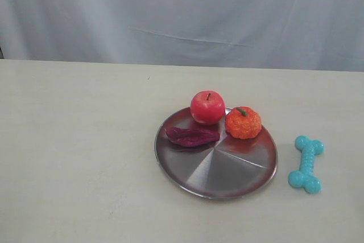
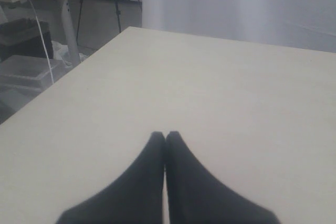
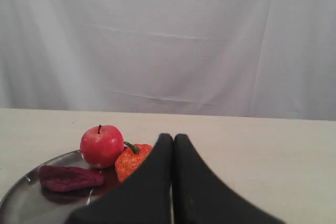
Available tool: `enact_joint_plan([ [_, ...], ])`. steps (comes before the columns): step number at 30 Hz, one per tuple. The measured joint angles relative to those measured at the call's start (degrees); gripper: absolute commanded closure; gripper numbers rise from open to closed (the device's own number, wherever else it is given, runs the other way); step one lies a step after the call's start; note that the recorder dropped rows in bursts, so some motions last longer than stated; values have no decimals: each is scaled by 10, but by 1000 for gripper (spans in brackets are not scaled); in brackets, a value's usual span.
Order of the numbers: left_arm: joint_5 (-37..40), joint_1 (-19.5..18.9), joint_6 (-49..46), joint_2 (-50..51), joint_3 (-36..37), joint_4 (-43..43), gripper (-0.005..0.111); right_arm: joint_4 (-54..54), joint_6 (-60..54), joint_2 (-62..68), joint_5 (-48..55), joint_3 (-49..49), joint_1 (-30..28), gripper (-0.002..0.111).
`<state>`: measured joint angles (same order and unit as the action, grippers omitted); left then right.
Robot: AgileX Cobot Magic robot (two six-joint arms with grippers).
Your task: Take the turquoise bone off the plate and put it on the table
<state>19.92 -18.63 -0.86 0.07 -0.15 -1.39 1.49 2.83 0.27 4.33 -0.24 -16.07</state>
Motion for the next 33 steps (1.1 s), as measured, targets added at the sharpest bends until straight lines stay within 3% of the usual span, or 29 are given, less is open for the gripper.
enact_joint_plan([
  [16,0,0,0,0,0,0,107,0,-16,0,152,1,0,109],
  [33,0,0,0,0,0,0,107,0,-16,0,158,1,0,109],
])
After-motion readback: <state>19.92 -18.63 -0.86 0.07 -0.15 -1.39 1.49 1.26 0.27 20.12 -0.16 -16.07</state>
